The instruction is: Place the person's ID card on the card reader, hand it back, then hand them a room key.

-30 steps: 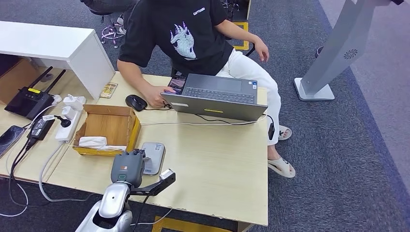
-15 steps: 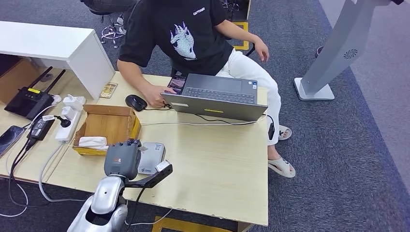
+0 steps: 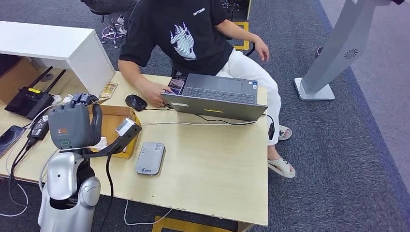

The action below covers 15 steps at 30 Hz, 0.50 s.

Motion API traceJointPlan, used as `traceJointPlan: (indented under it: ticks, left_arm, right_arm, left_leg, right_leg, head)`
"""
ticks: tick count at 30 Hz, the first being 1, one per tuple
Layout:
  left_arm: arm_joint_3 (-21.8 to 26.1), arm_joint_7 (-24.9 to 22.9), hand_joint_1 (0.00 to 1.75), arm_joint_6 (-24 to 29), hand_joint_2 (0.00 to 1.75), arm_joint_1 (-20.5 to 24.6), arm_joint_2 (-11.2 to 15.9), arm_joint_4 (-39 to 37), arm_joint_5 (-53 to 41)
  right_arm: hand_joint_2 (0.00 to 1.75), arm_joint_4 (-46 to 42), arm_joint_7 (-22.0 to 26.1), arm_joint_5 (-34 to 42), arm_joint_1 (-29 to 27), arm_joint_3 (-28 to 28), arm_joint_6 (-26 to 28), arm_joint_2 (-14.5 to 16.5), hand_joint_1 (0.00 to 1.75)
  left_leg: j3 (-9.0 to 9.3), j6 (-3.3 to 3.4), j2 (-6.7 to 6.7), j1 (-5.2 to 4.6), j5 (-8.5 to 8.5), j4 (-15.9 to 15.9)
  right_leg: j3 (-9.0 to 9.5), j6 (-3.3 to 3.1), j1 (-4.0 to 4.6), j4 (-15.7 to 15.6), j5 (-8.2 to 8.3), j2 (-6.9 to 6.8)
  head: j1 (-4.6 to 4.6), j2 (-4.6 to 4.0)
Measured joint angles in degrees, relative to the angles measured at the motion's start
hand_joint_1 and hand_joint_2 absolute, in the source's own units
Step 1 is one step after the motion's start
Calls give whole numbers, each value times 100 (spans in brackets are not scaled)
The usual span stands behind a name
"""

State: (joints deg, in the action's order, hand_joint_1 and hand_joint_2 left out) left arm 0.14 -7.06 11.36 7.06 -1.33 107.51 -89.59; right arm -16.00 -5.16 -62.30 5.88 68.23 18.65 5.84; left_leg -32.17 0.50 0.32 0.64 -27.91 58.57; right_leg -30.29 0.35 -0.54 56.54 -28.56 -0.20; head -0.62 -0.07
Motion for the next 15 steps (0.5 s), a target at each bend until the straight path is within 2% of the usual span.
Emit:
traceJointPlan:
  ticks: [6,15]
  left_arm:
    - [121,-172,175,-32,175,211,257,9,0]
    - [128,-259,175,-48,175,360,461,-14,0]
  right_arm:
    - [175,0,33,-84,0,-7,-39,-4,0]
    - [175,0,41,-140,-1,-23,-84,-18,0]
  left_leg:
    - [0,0,0,0,1,0]
    - [0,0,1,-1,1,0]
  right_leg:
    - [0,0,0,2,0,0]
    - [-1,0,-1,1,0,2]
  head:
    - [0,1]
    - [0,1]
